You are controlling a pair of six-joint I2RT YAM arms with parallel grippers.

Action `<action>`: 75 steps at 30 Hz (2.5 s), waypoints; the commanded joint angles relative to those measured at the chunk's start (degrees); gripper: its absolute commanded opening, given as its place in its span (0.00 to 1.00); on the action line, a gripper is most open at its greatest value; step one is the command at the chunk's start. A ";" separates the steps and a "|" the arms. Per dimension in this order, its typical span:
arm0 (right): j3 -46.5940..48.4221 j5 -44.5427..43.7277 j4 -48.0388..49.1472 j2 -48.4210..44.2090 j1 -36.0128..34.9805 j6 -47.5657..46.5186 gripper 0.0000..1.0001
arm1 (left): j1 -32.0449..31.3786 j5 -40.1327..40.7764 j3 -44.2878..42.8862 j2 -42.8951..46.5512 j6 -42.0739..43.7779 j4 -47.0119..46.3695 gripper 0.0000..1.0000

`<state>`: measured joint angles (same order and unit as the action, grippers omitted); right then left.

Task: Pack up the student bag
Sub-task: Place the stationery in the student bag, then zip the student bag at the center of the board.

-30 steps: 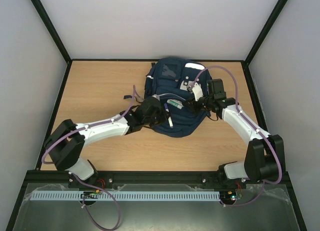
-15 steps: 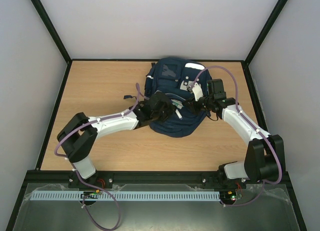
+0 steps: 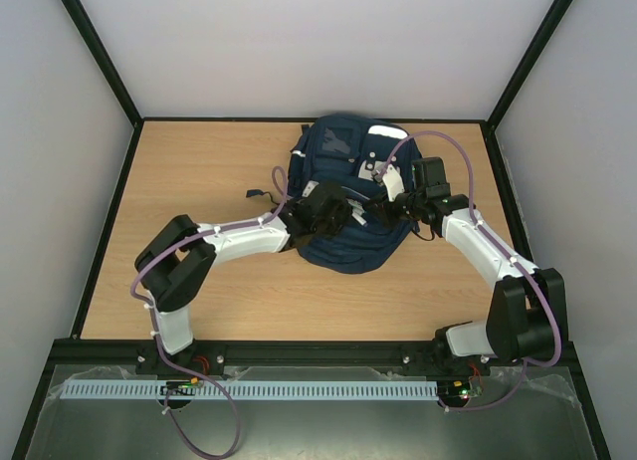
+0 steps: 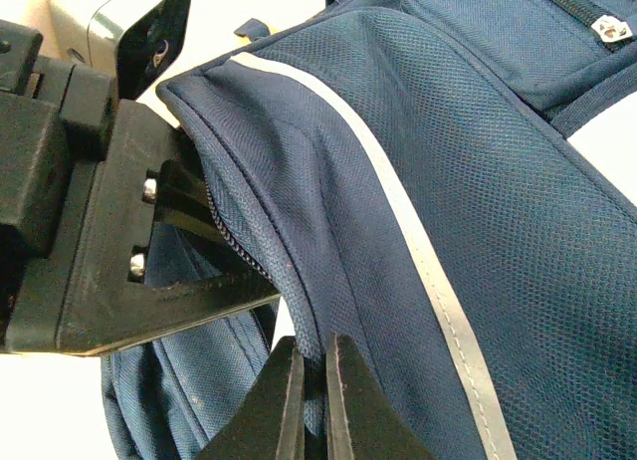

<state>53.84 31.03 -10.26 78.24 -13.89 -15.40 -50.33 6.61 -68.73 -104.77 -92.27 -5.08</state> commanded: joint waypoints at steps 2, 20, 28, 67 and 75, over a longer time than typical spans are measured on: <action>1.09 1.84 -2.13 -0.27 -0.04 -0.25 0.01 | 0.21 4.72 -2.65 -1.35 -3.13 0.60 0.06; 1.26 2.00 -2.31 0.17 -0.07 -0.20 0.01 | -0.37 8.68 -3.46 -2.48 -4.73 0.68 0.31; 1.24 1.98 -2.39 0.07 -0.08 -0.25 0.01 | -1.43 9.16 -1.83 0.90 -4.88 1.22 0.33; 9.02 -1.33 -10.59 1.78 -4.35 -2.09 0.32 | 17.32 -9.87 28.78 23.93 43.45 -3.09 0.60; 5.81 -10.20 -8.42 6.22 -11.64 -4.21 0.25 | 19.89 -14.09 31.08 16.76 53.51 -20.23 0.51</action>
<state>62.15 26.57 -16.86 81.60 -22.65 -17.96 -31.44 -3.90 -39.20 -84.86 -46.52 -11.77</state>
